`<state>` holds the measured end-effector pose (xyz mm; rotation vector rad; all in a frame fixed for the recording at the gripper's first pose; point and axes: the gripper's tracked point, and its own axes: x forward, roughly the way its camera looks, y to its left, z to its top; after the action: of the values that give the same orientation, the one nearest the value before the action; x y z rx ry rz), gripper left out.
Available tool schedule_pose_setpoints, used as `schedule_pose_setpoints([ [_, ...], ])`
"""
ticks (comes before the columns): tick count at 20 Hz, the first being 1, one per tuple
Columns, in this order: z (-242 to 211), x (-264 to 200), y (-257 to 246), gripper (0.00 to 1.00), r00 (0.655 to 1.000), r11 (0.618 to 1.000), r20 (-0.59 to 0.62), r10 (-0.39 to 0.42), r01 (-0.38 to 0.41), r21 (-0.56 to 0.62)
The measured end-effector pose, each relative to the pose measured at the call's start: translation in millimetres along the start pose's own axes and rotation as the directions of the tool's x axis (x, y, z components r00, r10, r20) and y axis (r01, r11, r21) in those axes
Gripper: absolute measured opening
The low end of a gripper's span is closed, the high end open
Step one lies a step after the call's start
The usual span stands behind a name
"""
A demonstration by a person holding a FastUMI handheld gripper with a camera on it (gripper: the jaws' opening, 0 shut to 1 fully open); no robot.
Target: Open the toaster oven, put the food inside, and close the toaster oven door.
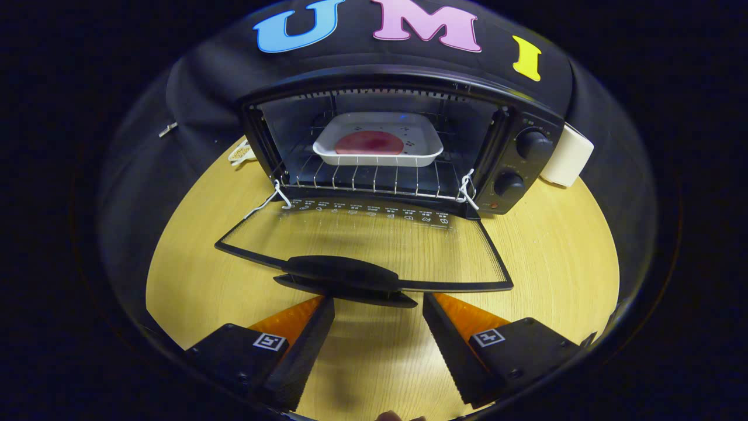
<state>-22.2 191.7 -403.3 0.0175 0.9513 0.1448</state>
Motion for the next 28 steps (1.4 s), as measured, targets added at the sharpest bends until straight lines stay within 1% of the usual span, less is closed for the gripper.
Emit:
schedule_pose_setpoints([
  [5, 24.3, -23.8, 1.3, 0.99, 0.995, 0.998, 0.095, 0.024, -0.029, 0.052],
  [9, 63.4, -41.6, 0.3, 0.99, 0.980, 0.997, 0.196, 0.015, -0.031, 0.078],
  [13, 114.7, -63.8, -1.0, 0.99, 0.955, 0.994, 0.297, 0.003, -0.035, 0.101],
  [15, 143.5, -70.0, -3.5, 0.99, 0.937, 0.995, 0.349, 0.005, -0.040, 0.094],
  [16, 150.9, -74.2, -4.8, 0.99, 0.930, 0.995, 0.366, 0.007, -0.042, 0.089],
  [21, 155.1, -111.5, -15.5, 0.99, 0.908, 0.994, 0.417, 0.029, -0.071, 0.085],
  [25, 167.6, -148.7, -27.2, 0.99, 0.878, 0.989, 0.477, 0.046, -0.106, 0.100],
  [28, 183.1, -183.0, -38.6, 0.99, 0.846, 0.988, 0.531, 0.055, -0.123, 0.094],
])
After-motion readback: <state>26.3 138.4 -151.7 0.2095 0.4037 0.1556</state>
